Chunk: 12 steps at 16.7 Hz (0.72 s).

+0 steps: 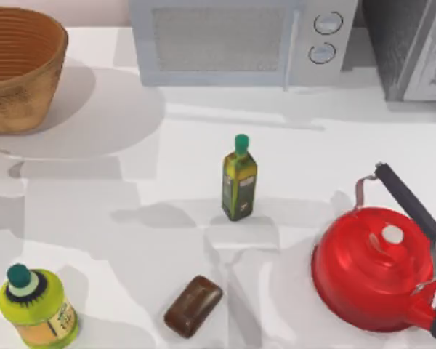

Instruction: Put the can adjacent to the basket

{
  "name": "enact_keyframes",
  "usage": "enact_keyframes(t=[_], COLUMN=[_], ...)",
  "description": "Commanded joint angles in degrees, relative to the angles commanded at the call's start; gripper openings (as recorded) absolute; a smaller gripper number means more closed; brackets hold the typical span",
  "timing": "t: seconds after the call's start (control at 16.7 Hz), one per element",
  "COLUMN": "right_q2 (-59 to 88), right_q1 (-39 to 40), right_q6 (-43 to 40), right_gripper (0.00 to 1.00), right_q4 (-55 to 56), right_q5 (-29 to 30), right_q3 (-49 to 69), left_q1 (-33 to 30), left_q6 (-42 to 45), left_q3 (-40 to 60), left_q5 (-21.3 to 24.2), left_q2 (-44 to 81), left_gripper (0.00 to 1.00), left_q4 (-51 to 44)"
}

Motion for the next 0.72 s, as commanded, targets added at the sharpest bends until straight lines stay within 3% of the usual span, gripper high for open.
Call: enact_keyframes(t=[0.42,0.72], right_q2=[0.0,0.0], right_q1=[0.0,0.0], right_q6=[0.0,0.0], right_gripper=[1.00,1.00], right_q4=[0.0,0.0], right_q5=[0.0,0.0], right_q3=[0.0,0.0], left_q1=[0.4,7.1], left_q6=[-0.1,4.8], left_q3=[-0.9,-1.1], left_q5=[0.1,0.7], left_q2=[1.8,1.8], left_gripper=[0.00,0.00], left_q4=[0.8,2.2])
